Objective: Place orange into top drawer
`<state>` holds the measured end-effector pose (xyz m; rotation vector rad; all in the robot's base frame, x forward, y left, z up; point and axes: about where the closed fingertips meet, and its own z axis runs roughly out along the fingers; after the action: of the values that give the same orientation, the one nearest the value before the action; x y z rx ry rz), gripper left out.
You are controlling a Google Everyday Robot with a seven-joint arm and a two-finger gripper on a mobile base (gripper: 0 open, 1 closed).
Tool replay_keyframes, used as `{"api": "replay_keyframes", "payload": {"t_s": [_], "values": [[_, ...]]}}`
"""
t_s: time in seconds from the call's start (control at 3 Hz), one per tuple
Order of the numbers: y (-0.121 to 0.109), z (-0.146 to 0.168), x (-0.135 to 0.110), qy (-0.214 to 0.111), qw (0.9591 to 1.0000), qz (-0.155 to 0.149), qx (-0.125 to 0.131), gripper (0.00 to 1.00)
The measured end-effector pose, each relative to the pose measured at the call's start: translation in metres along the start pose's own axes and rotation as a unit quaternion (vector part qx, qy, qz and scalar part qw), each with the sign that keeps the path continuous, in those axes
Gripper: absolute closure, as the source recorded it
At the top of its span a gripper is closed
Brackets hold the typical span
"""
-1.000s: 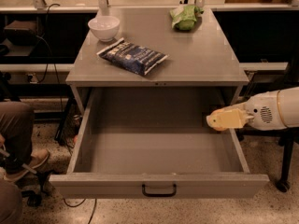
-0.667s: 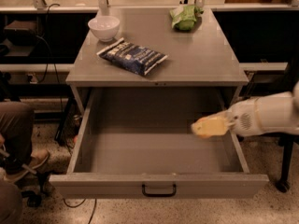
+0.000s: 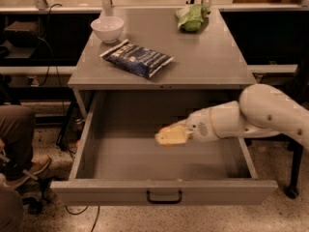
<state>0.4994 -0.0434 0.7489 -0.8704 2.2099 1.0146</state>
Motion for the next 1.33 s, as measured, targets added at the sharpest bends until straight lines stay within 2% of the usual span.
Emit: {"api": "replay_keyframes", "payload": {"t_s": [0.67,1.0,1.33], "values": [[0.021,0.059,-0.023,-0.014,0.9979,-0.033,-0.054,1.00],[0.017,0.092,-0.028,-0.037,0.9963,-0.041,-0.066,1.00],[0.011,0.103,-0.034,-0.058,0.9952,-0.045,-0.065,1.00]]}}
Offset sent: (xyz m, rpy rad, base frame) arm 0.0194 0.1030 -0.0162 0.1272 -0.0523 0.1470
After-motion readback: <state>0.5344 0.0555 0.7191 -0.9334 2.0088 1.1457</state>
